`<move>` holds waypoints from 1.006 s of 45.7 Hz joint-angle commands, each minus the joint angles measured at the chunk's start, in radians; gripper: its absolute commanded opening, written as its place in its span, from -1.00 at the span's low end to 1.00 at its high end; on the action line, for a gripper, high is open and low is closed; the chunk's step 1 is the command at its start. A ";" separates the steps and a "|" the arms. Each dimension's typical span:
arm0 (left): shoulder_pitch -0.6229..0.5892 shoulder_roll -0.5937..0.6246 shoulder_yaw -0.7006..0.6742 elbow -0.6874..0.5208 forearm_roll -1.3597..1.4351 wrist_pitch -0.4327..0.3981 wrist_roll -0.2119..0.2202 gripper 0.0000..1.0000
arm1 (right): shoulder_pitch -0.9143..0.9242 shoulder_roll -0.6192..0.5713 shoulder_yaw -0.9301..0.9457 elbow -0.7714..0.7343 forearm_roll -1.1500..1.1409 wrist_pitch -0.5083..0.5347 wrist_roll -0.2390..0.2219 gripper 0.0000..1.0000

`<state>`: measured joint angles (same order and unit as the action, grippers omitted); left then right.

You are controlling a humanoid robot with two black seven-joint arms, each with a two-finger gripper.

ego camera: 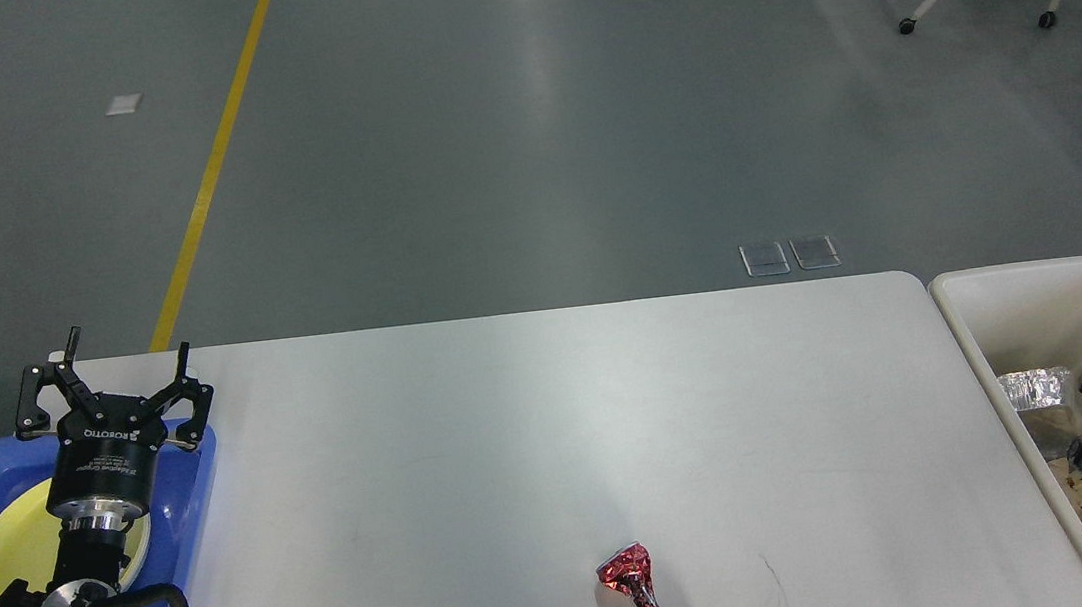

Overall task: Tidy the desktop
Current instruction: 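Raise the right gripper out of the bin toward the red wrapper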

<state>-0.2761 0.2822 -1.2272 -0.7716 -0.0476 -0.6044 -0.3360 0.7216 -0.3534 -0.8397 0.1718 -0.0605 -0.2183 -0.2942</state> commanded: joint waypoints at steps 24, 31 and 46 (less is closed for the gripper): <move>0.000 0.000 0.000 0.000 0.000 0.000 0.000 0.93 | 0.877 -0.127 0.001 0.526 -0.369 0.871 -0.014 1.00; 0.000 0.000 0.000 0.000 0.000 0.000 0.000 0.93 | 1.070 -0.091 -0.001 0.626 -0.369 1.063 -0.014 1.00; 0.000 0.000 0.000 0.000 0.000 0.000 0.000 0.93 | 1.588 -0.090 -0.203 1.196 -0.099 1.146 -0.016 1.00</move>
<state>-0.2761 0.2822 -1.2272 -0.7716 -0.0474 -0.6044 -0.3360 2.1493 -0.4467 -0.9545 1.1879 -0.2939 0.9369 -0.3093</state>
